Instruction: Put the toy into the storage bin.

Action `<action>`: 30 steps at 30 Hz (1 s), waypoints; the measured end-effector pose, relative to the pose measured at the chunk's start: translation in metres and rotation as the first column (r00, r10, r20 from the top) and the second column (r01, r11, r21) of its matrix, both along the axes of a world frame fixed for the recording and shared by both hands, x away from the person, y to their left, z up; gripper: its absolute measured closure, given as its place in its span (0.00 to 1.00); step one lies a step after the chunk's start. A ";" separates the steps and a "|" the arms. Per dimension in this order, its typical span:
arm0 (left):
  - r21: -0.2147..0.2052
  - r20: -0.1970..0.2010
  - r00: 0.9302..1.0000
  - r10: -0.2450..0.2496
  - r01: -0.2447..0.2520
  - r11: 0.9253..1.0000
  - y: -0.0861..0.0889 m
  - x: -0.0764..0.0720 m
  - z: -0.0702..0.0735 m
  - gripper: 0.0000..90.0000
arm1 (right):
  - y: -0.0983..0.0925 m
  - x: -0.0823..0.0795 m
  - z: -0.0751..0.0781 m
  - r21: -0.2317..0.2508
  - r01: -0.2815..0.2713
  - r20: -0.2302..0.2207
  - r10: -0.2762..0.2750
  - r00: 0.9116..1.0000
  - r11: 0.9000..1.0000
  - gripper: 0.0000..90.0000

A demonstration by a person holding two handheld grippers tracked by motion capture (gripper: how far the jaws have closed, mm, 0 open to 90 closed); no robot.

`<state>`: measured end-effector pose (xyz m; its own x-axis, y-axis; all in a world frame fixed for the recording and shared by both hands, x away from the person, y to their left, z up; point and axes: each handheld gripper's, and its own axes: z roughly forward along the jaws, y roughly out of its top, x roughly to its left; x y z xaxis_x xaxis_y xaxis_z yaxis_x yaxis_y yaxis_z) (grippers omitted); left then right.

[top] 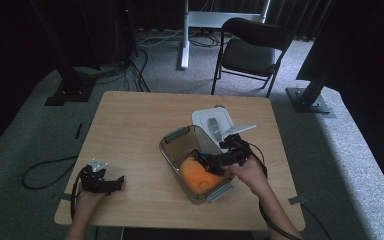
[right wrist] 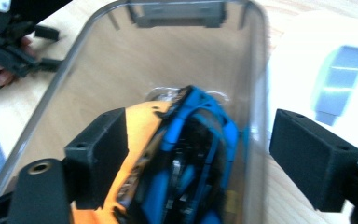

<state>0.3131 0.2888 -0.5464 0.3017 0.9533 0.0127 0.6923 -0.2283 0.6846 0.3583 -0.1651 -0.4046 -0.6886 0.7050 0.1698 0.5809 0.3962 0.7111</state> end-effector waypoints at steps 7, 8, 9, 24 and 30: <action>0.000 0.000 1.000 0.000 0.000 1.000 0.000 0.000 0.000 0.00 | -0.017 0.004 0.001 0.010 0.076 0.022 -0.076 0.997 0.997 0.15; 0.000 0.000 1.000 0.000 0.000 1.000 0.000 0.000 0.000 0.00 | -0.020 0.006 0.000 0.003 0.085 0.025 -0.085 0.996 0.996 0.14; 0.000 0.000 1.000 0.000 0.000 1.000 0.000 0.000 0.000 0.00 | -0.020 0.006 0.000 0.003 0.085 0.025 -0.085 0.996 0.996 0.14; 0.001 -0.001 1.000 -0.001 0.001 1.000 0.000 0.000 0.000 0.00 | -0.046 0.030 -0.017 -0.031 0.190 0.009 -0.190 0.982 0.981 0.15; 0.000 -0.001 1.000 0.000 0.000 1.000 0.000 0.000 0.000 0.00 | -0.054 0.042 -0.032 -0.045 0.218 -0.009 -0.218 0.976 0.975 0.15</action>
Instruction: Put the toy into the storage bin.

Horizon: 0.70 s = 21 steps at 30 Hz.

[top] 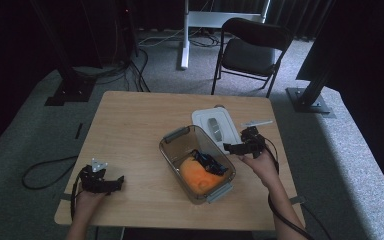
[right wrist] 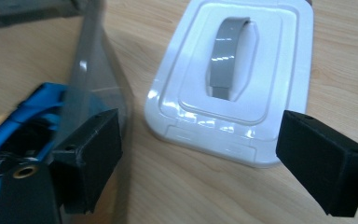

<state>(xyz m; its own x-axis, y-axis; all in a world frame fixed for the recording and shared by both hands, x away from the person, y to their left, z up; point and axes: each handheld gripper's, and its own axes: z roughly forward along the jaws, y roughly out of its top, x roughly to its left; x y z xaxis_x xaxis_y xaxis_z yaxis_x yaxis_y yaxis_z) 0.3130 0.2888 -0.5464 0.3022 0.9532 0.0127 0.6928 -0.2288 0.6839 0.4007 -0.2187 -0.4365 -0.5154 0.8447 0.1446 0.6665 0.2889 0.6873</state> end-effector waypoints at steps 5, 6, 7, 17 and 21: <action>0.001 0.000 1.000 -0.001 0.001 1.000 0.000 0.000 0.000 0.00 | -0.005 0.012 -0.015 -0.006 0.021 -0.017 -0.021 1.000 1.000 0.16; 0.001 0.000 1.000 -0.001 0.001 1.000 0.000 0.000 0.000 0.00 | -0.005 0.013 -0.018 -0.012 0.021 -0.012 -0.022 1.000 1.000 0.16; 0.001 0.000 1.000 -0.001 0.001 1.000 0.000 0.000 0.000 0.00 | -0.005 0.013 -0.018 -0.012 0.021 -0.012 -0.022 1.000 1.000 0.16; 0.001 0.000 1.000 -0.001 0.001 1.000 0.000 0.000 0.000 0.00 | 0.005 0.039 -0.037 -0.019 0.002 -0.002 -0.002 1.000 1.000 0.21; 0.001 0.000 1.000 -0.001 0.001 1.000 0.000 0.000 0.000 0.00 | 0.014 0.048 -0.042 -0.034 0.005 0.000 -0.005 1.000 0.999 0.21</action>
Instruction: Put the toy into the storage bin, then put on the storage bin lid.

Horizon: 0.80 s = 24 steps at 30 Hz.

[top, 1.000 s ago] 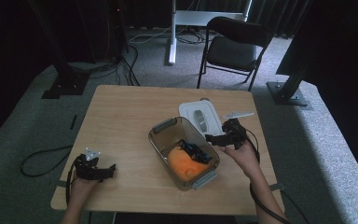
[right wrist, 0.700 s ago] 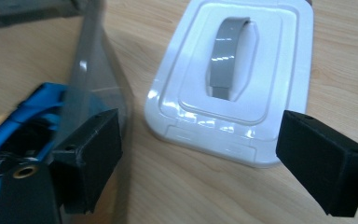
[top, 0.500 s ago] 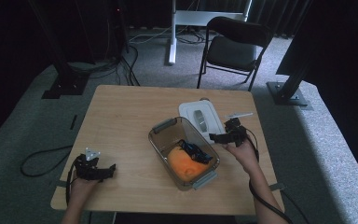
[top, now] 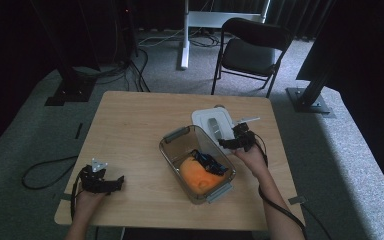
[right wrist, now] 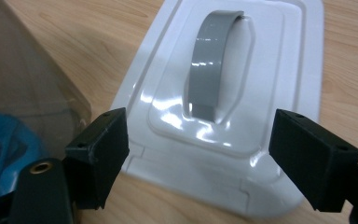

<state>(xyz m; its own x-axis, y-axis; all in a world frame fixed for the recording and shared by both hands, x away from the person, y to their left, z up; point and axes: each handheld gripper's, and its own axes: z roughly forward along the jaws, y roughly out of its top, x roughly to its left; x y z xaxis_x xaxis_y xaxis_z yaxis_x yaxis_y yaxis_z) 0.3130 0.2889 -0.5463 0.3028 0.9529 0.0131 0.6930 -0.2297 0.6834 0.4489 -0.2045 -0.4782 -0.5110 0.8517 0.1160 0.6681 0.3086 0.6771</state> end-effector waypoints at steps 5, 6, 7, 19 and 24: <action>0.000 0.000 1.000 0.000 0.000 1.000 0.000 0.000 0.000 0.00 | 0.010 0.011 -0.009 -0.043 -0.004 -0.010 0.003 1.000 0.999 0.21; 0.000 0.000 1.000 0.000 0.000 1.000 0.000 0.000 0.000 0.00 | 0.012 0.014 -0.011 -0.053 -0.002 -0.010 0.001 1.000 0.999 0.21; 0.001 0.000 1.000 -0.001 0.001 1.000 0.000 0.000 0.000 0.00 | 0.013 0.016 -0.013 -0.052 -0.001 -0.013 0.000 1.000 0.999 0.21; 0.000 0.000 1.000 -0.001 0.001 1.000 0.000 0.000 0.000 0.00 | 0.026 0.033 -0.025 -0.091 0.029 -0.033 -0.032 0.999 0.995 0.21; 0.001 0.000 1.000 -0.002 0.002 1.000 0.000 0.000 0.000 0.00 | 0.031 0.037 -0.029 -0.110 0.046 -0.032 -0.050 0.998 0.993 0.22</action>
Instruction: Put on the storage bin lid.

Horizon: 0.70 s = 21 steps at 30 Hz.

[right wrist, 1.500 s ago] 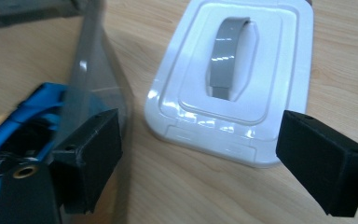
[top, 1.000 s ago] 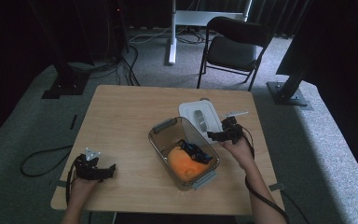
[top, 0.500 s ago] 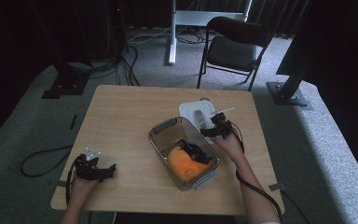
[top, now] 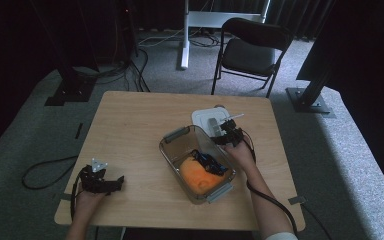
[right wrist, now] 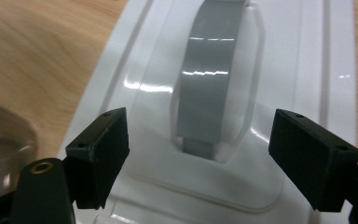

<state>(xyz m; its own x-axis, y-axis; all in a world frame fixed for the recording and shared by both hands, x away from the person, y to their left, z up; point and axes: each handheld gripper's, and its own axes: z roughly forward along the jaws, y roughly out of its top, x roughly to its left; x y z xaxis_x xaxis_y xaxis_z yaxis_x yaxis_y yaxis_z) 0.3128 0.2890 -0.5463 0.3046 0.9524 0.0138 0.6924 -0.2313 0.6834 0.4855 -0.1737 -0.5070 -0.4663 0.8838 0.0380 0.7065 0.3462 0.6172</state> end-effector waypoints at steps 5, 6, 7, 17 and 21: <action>0.000 0.000 1.000 0.000 0.000 1.000 0.000 0.000 0.000 0.00 | 0.001 0.006 -0.004 -0.020 0.010 -0.009 -0.010 1.000 1.000 0.25; 0.000 0.000 1.000 0.000 0.000 1.000 0.000 0.000 0.000 0.00 | 0.001 0.006 -0.004 -0.022 0.017 -0.011 -0.017 1.000 1.000 0.25; 0.000 0.000 1.000 0.000 0.000 1.000 0.000 0.000 0.000 0.00 | 0.001 0.007 -0.005 -0.021 0.020 -0.011 -0.020 1.000 1.000 0.27; 0.000 0.000 1.000 0.000 0.000 1.000 0.000 0.000 0.000 0.00 | 0.001 0.009 -0.009 -0.043 0.029 -0.014 -0.030 0.999 0.999 0.48; 0.000 0.000 1.000 0.000 0.000 1.000 0.000 0.000 0.000 0.00 | 0.000 0.006 -0.009 -0.043 0.017 -0.005 -0.018 1.000 0.999 0.73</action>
